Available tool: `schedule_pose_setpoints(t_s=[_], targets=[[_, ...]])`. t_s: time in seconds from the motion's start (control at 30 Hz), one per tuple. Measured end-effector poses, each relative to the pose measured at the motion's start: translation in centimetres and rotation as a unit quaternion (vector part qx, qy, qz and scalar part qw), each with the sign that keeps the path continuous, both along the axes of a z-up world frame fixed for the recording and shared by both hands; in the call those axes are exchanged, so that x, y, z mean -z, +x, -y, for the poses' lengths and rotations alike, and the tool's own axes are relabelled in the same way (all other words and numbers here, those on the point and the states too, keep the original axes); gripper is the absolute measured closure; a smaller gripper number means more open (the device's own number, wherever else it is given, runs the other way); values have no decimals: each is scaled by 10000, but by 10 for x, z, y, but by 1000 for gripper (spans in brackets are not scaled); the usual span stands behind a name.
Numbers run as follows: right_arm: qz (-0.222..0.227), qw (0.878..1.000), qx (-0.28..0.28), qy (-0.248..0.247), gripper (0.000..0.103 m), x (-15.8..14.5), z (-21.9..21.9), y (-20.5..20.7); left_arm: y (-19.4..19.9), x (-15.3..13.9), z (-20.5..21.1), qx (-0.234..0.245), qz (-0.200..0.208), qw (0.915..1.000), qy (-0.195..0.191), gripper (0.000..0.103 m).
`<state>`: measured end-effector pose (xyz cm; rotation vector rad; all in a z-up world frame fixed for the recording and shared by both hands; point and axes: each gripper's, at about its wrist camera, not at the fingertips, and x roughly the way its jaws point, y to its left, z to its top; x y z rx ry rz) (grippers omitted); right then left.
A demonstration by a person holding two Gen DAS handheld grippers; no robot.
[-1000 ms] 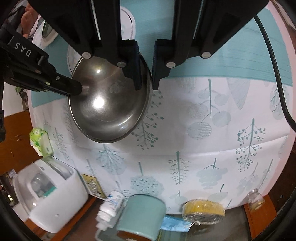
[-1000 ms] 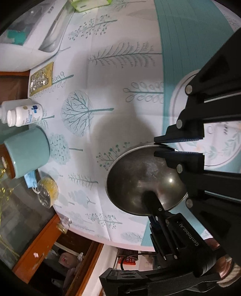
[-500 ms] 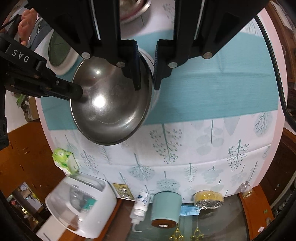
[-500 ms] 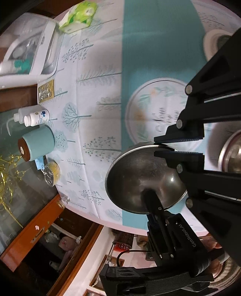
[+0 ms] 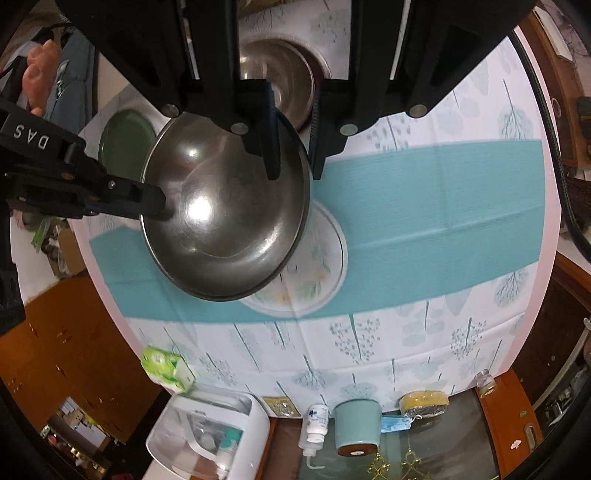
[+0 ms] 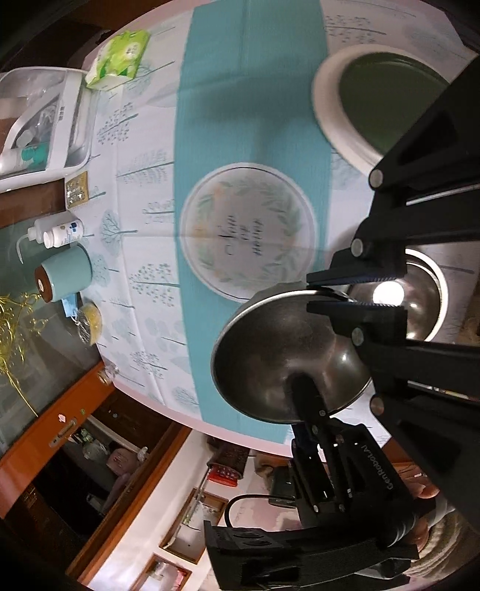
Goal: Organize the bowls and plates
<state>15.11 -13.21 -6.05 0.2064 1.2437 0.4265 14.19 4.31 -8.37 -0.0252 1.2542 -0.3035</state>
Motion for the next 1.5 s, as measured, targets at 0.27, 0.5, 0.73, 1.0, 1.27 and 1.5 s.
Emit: schedule_pose_setpoints(t_s=[0.27,0.5,0.73,1.0,1.27,1.5], targets=[[-247,9997,-83,3,95,31,-1,-48,-45,33,-7,-60,-292,9995,-131,87],[-487,9986,-140,-147,95,58,-7,-72,-70,65,-5,-98,-504,9987,-66,87],[-607,9976,-145,-284,95,76,-9,-79,-75,82,1,-44,-577,9983,21,86],[-712,9965,-104,-422,95,91,-9,-75,-76,89,13,132,-468,9985,246,72],[-767,9954,-177,-554,94,99,-11,-72,-77,89,14,150,-442,9986,266,67],[-605,9961,-152,-618,90,92,-9,-72,-81,74,14,160,-130,9991,365,37]])
